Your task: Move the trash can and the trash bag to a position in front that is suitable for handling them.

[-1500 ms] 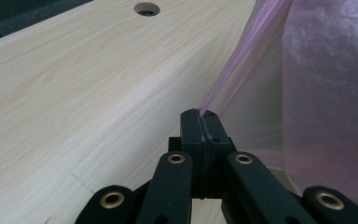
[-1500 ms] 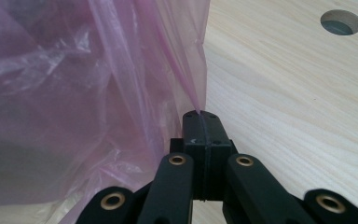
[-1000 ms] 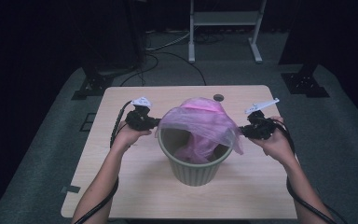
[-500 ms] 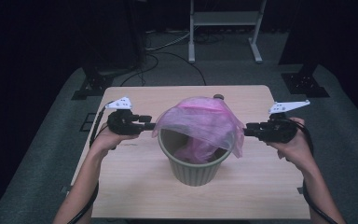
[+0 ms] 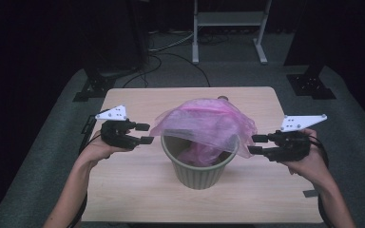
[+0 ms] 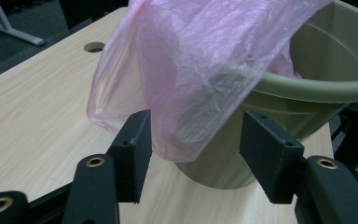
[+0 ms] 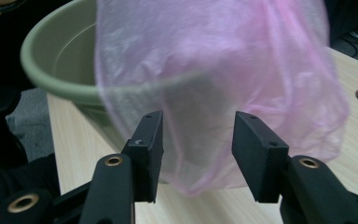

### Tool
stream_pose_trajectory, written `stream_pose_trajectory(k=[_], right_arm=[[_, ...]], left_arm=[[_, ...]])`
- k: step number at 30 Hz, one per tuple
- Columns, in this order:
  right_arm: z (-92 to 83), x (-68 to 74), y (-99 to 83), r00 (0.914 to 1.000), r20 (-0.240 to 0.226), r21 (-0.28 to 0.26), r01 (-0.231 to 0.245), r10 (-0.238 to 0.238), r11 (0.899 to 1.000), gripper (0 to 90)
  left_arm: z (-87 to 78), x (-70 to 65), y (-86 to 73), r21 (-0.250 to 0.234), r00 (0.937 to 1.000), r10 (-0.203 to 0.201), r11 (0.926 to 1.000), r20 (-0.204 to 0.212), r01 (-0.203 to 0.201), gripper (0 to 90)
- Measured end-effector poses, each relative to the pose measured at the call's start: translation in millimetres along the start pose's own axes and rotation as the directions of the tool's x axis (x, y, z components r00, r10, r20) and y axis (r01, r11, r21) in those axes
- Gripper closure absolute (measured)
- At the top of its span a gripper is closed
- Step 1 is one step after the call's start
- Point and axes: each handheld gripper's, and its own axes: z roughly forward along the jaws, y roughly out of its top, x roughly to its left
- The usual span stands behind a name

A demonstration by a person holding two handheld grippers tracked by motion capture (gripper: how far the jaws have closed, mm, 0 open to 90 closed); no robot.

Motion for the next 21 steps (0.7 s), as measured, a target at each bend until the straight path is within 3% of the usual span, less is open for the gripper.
stream_pose_trajectory(k=[7,15,18,21], right_arm=[[4.1,14.4,-5.8,0.9959,-0.050,0.013,0.077,-0.076,0.997,46.9],[17.0,19.3,-12.9,0.9923,-0.005,0.046,0.124,-0.124,0.991,43.4],[21.6,21.6,-13.3,0.9879,0.021,0.047,0.153,-0.154,0.987,42.8],[25.1,24.6,-13.8,0.9852,0.036,0.045,0.166,-0.167,0.985,43.9]], left_arm=[[6.4,-4.3,2.5,0.014,0.9991,0.039,0.9991,0.019,-0.039,37.4],[15.7,-5.6,6.5,0.034,0.9972,0.075,0.9966,0.000,-0.075,37.1],[19.6,-6.9,7.1,0.042,0.9958,0.091,0.9950,-0.015,-0.090,43.8],[22.3,-8.3,6.7,0.030,0.9955,0.095,0.9950,-0.006,-0.095,56.2]])
